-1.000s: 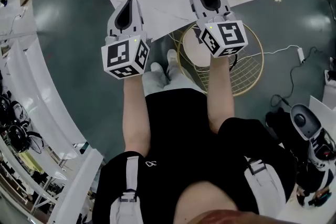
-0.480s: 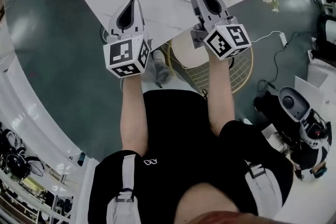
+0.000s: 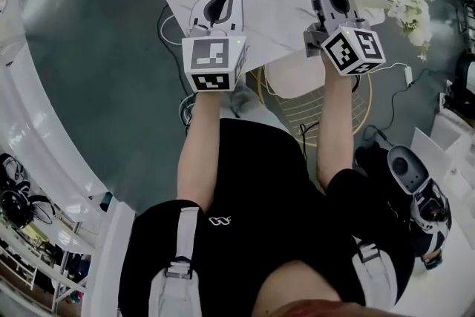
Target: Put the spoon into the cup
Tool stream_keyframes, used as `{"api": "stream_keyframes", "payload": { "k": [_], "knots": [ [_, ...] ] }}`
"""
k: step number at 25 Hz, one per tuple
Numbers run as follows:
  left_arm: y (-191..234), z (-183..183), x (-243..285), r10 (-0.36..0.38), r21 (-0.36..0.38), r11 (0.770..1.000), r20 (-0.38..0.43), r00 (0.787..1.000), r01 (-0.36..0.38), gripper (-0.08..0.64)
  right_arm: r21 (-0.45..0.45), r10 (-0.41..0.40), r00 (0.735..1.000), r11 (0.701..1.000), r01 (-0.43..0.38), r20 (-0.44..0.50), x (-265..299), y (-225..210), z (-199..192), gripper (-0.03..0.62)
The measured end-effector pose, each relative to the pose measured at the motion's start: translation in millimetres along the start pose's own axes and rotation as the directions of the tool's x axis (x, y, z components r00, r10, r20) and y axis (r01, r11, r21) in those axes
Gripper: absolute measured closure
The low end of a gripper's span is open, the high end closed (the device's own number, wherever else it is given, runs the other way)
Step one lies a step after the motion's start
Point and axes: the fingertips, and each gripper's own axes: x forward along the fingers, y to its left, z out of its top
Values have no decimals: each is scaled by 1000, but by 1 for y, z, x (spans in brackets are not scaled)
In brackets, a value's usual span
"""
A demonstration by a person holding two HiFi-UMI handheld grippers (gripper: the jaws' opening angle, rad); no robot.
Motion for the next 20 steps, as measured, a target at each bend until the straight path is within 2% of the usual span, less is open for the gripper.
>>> {"api": "stream_keyframes", "payload": {
  "k": [9, 16, 20],
  "knots": [
    [31, 10, 6, -8, -15, 1000, -4, 1000, 8, 546, -95, -16, 991, 996, 3, -130, 70, 9, -27, 541],
    [42, 7, 11, -17, -38, 999, -20, 1000, 16, 546, -146, -10, 964, 989, -30, -264, 115, 18, -60, 541],
    [41, 4, 16, -29, -41, 999, -28, 999, 28, 546, -133, -5, 945, 990, -40, -327, 124, 15, -77, 541]
  ]
}}
